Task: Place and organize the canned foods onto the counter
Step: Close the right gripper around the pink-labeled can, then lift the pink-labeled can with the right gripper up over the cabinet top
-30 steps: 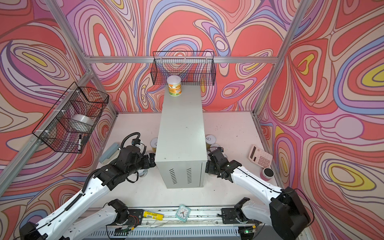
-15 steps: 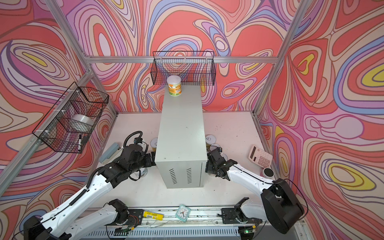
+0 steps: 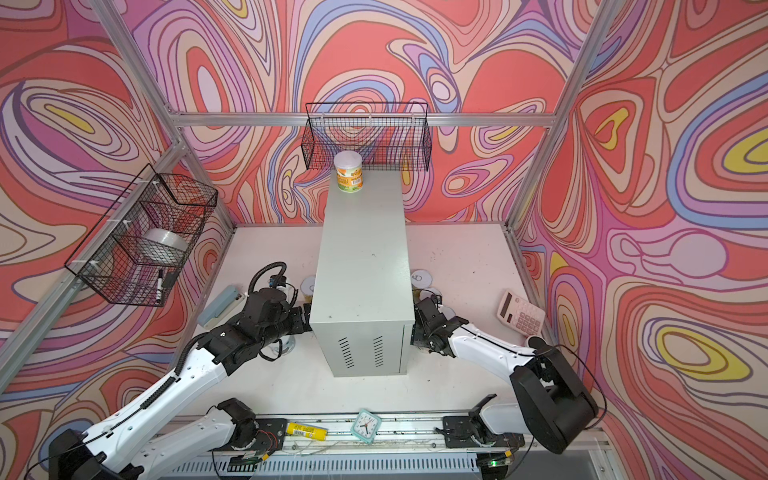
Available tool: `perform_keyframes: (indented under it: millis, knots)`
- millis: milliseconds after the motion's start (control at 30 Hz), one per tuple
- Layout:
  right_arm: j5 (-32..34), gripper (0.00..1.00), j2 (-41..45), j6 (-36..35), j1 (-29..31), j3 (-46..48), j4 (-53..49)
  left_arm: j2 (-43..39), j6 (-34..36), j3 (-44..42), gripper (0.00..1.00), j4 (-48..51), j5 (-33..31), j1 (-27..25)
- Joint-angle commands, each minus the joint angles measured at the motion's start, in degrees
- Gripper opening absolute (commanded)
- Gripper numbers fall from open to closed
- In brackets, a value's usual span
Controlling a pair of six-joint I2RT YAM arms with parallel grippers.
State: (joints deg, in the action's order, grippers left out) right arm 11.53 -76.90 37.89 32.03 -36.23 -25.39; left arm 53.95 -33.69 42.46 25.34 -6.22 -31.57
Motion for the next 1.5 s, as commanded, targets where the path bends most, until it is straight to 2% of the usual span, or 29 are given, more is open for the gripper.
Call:
perform_keyframes:
  millis: [0,33,67,467,667,800,1000,1467]
  knots:
    - [0.04,0.19,-0.16,0.20,0.14,-0.58,-1.94,-0.79,1.67,1.24,0.93,0.86,-2.21,-0.38]
    - [0.31,0.01,0.40,0.37,0.16,-0.84,-2.79,-0.70,2.10,1.82,0.93,1.24,-2.51,-0.42]
    - [0.64,0.00,1.01,0.43,0.15,-1.10,-3.66,-0.61,2.44,2.29,0.93,1.61,-2.65,-0.35]
    - [-1.46,0.00,20.19,1.57,0.14,-8.86,-25.31,0.00,5.46,9.94,0.95,10.67,-4.71,-0.33]
    - [0.39,0.00,24.63,1.54,0.08,-15.57,-32.97,2.23,6.81,12.27,0.96,13.03,-3.76,1.08]
    - [1.69,0.00,24.40,0.27,0.05,-19.17,-34.39,3.34,6.91,12.82,0.96,11.51,-0.14,2.95]
    - [2.72,0.00,23.38,-1.68,0.05,-24.59,-35.80,4.51,7.33,13.25,0.96,11.31,1.44,4.11]
    - [10.24,0.00,14.42,-9.91,0.05,-52.82,-43.34,4.76,7.39,13.49,0.96,10.69,1.47,7.83]
